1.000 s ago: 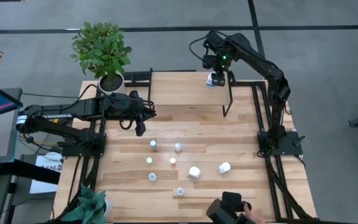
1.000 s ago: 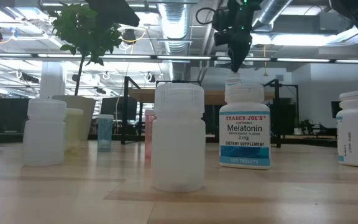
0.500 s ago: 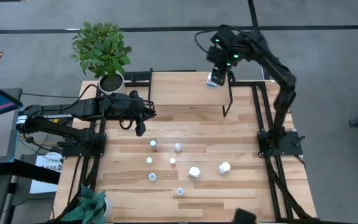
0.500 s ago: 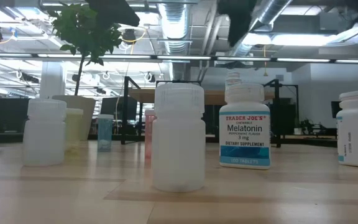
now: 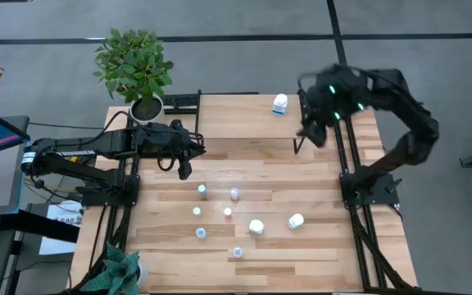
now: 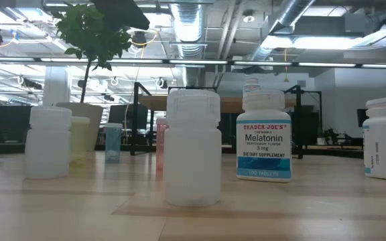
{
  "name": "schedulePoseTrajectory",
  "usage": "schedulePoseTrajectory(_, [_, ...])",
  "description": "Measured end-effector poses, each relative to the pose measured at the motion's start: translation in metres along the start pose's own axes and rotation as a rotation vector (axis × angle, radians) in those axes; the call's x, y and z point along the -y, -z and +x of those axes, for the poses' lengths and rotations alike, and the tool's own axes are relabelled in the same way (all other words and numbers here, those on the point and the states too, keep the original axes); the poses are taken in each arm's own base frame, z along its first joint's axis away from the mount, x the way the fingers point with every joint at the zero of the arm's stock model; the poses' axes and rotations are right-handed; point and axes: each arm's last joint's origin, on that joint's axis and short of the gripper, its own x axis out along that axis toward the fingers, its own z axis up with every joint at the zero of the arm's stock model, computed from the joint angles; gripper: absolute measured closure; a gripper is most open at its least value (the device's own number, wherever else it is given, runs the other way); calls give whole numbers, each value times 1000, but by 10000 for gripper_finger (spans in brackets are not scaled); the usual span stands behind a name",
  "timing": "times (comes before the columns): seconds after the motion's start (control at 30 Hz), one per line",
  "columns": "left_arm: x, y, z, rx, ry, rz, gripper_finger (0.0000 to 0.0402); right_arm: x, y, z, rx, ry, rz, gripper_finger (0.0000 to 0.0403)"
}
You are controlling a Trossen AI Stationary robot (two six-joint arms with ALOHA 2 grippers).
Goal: Pick and place medicine bottles onto shelf by color
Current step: Put the right white, blue pill bottle on the shelf aligned with the other white, blue pill bottle
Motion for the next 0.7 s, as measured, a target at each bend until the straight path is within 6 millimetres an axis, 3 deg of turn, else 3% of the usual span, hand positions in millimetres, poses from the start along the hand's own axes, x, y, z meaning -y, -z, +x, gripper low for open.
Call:
schedulePoseTrajectory(0.37, [0,0,0,-1,0,-6,359,-53,85,25,-291,-63,93,152])
schedulePoseTrajectory(0.53, [0,0,0,0,0,-54,359,-75,113,40,-388,-43,58,152])
schedulePoseTrajectory(0.7, [0,0,0,0,0,-114,359,-95,137,57,-371,-28,-26,152])
